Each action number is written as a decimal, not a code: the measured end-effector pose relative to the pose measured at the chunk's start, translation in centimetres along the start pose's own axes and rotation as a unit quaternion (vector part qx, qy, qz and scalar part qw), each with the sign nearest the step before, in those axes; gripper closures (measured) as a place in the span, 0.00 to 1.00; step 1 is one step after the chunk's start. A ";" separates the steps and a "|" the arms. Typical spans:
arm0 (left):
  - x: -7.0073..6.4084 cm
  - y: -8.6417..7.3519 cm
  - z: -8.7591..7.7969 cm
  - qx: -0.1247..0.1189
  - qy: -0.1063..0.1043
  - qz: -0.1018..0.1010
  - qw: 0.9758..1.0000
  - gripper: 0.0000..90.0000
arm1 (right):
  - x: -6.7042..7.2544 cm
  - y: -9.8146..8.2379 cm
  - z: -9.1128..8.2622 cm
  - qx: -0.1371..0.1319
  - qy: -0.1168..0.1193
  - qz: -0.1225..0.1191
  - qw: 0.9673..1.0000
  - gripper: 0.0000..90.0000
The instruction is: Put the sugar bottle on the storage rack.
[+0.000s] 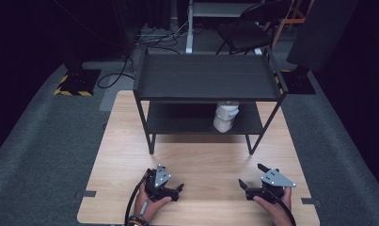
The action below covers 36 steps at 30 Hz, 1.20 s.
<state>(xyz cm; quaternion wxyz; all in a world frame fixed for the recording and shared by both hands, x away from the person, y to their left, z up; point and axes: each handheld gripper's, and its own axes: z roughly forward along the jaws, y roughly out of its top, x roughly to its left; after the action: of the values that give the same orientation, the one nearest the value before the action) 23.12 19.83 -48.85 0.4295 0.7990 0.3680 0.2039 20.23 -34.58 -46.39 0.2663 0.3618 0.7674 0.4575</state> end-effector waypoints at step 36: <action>0.1 0.1 0.1 0.001 -0.001 0.000 1.000 0.01 | -0.1 -1.5 1.0 0.071 0.006 0.034 0.997 0.03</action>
<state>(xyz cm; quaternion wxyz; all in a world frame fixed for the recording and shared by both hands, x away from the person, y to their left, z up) 23.22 19.82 -48.83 0.4292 0.7997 0.3676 0.2028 20.61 -34.60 -48.16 0.2195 0.4035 0.7867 0.4125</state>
